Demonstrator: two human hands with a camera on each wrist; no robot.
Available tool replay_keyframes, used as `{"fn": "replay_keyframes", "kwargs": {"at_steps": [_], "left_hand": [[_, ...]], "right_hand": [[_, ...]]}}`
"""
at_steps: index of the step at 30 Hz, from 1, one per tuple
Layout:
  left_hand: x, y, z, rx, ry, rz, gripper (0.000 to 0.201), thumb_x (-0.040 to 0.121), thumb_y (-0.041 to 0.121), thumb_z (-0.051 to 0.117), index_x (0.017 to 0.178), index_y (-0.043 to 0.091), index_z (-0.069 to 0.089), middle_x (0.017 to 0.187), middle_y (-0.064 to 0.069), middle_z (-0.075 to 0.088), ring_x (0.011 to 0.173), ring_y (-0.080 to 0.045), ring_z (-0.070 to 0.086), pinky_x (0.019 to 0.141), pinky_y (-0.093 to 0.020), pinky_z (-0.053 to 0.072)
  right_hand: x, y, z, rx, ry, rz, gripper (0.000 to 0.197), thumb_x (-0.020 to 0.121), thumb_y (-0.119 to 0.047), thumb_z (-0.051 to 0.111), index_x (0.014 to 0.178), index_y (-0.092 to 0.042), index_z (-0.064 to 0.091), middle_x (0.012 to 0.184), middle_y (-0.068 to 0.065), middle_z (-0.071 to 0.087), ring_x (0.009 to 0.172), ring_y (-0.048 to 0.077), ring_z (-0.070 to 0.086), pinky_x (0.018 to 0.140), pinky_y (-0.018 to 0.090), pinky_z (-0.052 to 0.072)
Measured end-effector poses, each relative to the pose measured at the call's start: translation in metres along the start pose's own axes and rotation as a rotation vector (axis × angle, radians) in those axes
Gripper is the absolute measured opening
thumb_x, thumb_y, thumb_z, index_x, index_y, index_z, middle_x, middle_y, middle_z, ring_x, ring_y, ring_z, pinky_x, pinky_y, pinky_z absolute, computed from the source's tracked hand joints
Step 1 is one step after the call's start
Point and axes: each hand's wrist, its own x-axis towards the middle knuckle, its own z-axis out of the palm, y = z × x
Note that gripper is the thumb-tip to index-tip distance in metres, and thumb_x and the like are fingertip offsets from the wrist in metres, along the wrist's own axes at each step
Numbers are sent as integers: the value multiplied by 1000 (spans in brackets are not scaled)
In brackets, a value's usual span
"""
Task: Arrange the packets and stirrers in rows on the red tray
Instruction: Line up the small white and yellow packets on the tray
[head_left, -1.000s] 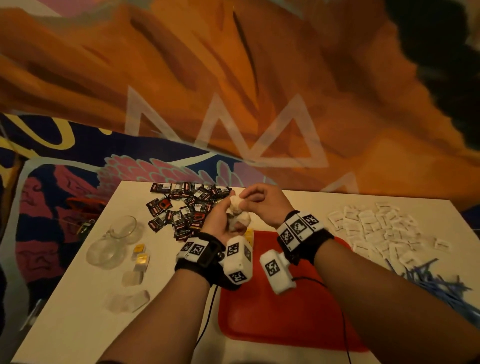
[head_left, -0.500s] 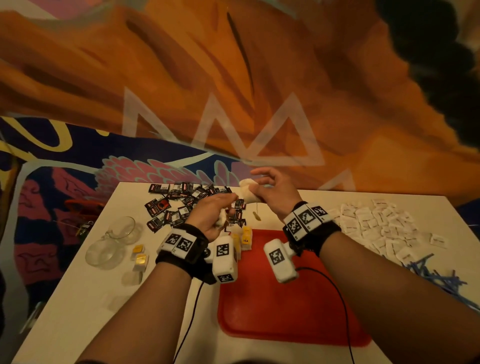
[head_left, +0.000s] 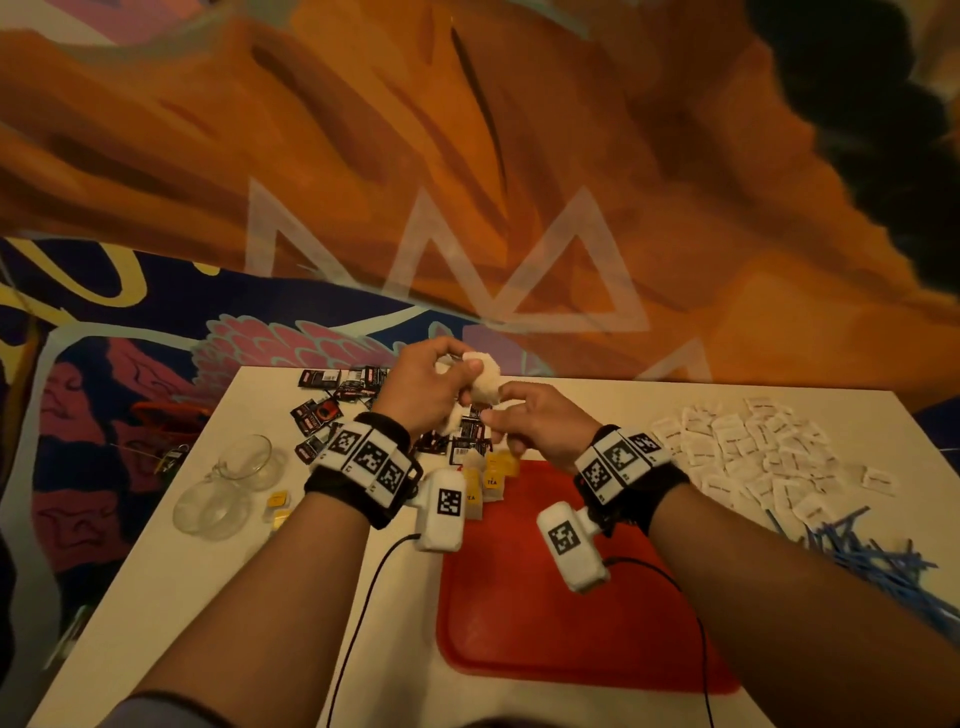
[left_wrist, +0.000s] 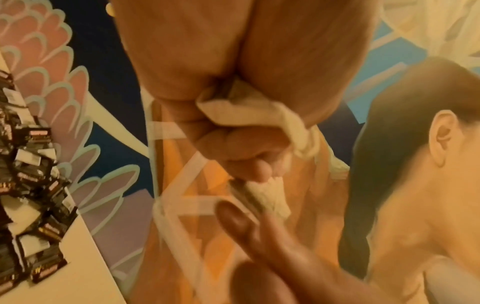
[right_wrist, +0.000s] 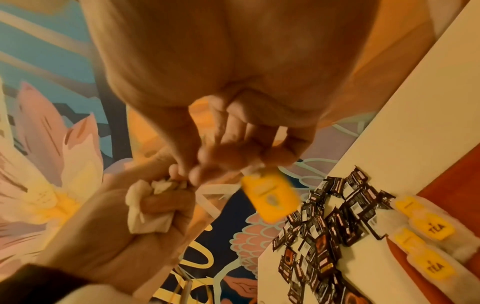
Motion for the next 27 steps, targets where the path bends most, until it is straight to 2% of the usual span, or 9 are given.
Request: {"fn": "replay_keyframes", "kwargs": {"at_steps": [3,6,7,10,13,17,21,24,27], "left_hand": [[-3,4,-15,170,-87,3,13,97,23,61,109,19,67,75,-4,66,55,-19,58,42,-23,42],[-4,5,-25,382,-272,-25,14,95,26,64,108,25,69,88,0,70,53,-4,60,44,-17,42],[-5,6,-27,428,-340,-29,16,94,27,65,110,25,70,90,-1,71,53,-3,61,45,-18,45],[-6,6,-26,529,-481,-37,16,93,32,66,107,28,72,93,-2,74,64,-19,66,56,-31,52],[-7,7,-24,545,-515,-59,15,94,32,65,104,26,72,89,-9,74,55,-16,56,45,-23,43],[-6,9,-24,461,-513,-47,13,96,31,64,102,23,72,83,-11,72,48,-12,49,41,-21,36],[-5,7,-24,396,-528,-55,13,99,28,59,99,22,70,84,-9,73,64,-25,59,52,-30,45],[-6,6,-22,386,-568,-66,9,97,26,62,96,24,71,82,-9,73,70,-29,59,64,-40,46],[-9,9,-21,410,-614,-75,7,94,28,66,95,27,72,76,-1,71,68,-27,55,60,-36,44]], "right_hand": [[-3,-3,-18,-187,68,-40,9,94,-19,62,88,-16,68,58,-4,57,42,8,36,38,20,27],[-6,-15,-37,-401,163,-140,12,94,-23,63,84,-22,70,57,-7,59,45,10,43,44,23,36],[-5,-18,-42,-526,185,-181,13,93,-25,64,81,-25,68,59,-7,60,49,11,47,50,25,40],[-3,-27,-54,-910,188,-230,12,92,-32,65,81,-29,67,71,-6,64,68,13,56,58,21,38],[-5,-31,-62,-1147,198,-280,17,94,-35,61,94,-23,73,87,-8,65,83,12,55,66,22,33],[-6,-30,-68,-1130,234,-288,22,98,-25,55,107,-16,73,109,-3,70,99,13,57,81,24,37],[-5,-26,-71,-968,359,-270,21,97,-20,57,112,-18,72,115,2,70,107,20,60,89,23,41],[-2,-23,-72,-945,390,-286,21,97,-18,57,112,-23,70,110,0,71,101,18,63,89,27,47],[-2,-22,-72,-903,455,-308,20,95,-17,59,111,-23,70,102,-2,72,91,13,63,84,25,49]]}}
